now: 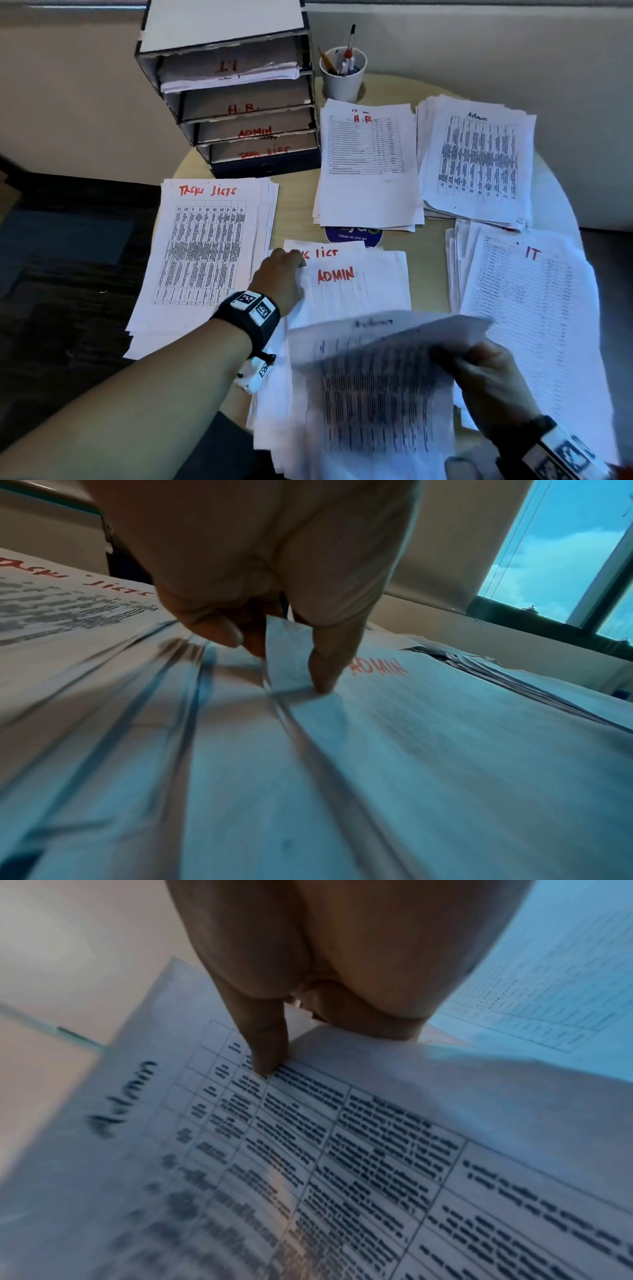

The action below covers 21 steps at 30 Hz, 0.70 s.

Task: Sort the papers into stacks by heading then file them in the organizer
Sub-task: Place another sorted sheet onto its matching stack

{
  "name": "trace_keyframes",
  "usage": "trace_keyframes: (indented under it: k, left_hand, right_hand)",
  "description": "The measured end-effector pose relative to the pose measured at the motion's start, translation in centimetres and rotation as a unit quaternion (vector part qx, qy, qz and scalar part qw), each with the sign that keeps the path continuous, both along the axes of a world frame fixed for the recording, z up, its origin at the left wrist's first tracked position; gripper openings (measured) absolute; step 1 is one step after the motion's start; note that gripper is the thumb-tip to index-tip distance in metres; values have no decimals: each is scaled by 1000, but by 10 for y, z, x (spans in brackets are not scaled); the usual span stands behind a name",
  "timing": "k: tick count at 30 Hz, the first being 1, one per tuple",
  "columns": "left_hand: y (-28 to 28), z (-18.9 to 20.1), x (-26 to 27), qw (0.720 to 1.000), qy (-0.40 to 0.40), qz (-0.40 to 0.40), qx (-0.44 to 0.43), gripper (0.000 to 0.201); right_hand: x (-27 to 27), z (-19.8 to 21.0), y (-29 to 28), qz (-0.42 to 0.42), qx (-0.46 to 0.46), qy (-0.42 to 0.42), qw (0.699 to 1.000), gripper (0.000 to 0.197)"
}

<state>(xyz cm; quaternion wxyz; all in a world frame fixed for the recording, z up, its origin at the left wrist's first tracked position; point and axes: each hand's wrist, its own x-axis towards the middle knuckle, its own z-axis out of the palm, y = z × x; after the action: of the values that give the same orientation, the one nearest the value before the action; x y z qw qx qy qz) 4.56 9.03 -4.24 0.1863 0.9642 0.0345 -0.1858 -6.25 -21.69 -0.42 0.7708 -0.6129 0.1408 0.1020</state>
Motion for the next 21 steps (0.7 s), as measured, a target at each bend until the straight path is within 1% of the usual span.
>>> trace_keyframes:
  k: [1,2,3,4,5,6,7,8,9,10,12,13,15,17,18,19,20,21]
  left_hand:
    - [2,0,-4,1000,-15,3,-27,44]
    - [3,-1,-8,999,-32,5,-41,39]
    - [4,-1,-12,998,-48,8,-47,33]
    - [5,-2,-15,997,-59,14,-53,26]
    - [6,-2,-17,995,-64,28,-69,21]
    - [7,-2,-19,992,-62,52,-97,22]
    - [7,1,-21,985,-58,83,-137,28]
    - [8,3,-22,974,-52,115,-186,35]
    - [9,7,-25,959,-46,140,-242,40]
    - [9,12,-27,941,-36,158,-298,40]
    - [10,26,-38,906,4,167,-389,33]
    - [10,36,-45,894,27,153,-420,32]
    - [11,52,-59,874,69,99,-470,36]
    - [14,66,-69,839,119,57,-528,32]
    - [17,69,-72,818,147,49,-554,30]
    - [20,70,-74,805,171,40,-566,30]
    - [22,70,-73,800,189,45,-567,33]
    - [22,68,-69,801,201,67,-561,36]
  right_hand:
    - [-1,2,0,18,-15,-24,999,12]
    - [-2,0,-2,36,-12,-48,998,11]
    - [-4,0,-5,47,-16,-62,997,16]
    - [-4,-2,-8,65,-15,-70,995,16]
    - [-5,-3,-10,83,-22,-75,993,10]
    - [-6,-3,-10,99,-37,-77,991,6]
    - [-6,-6,-11,116,-51,-81,989,14]
    - [-7,-7,-12,123,-66,-74,987,31]
    - [-7,-8,-12,123,-81,-65,987,40]
    - [-7,-11,-11,113,-83,-51,989,35]
    - [-7,-16,-10,109,-77,-30,991,14]
    - [-7,-20,-11,102,-78,-29,991,14]
    - [-5,-24,-10,76,-84,-32,993,24]
    - [-1,-19,-6,72,-68,-24,995,26]
    - [2,-18,-5,77,-61,-7,995,42]
    - [3,-15,-3,76,-55,11,996,55]
    - [4,-12,-1,64,-43,28,997,53]
    - [5,-8,2,53,-39,22,998,44]
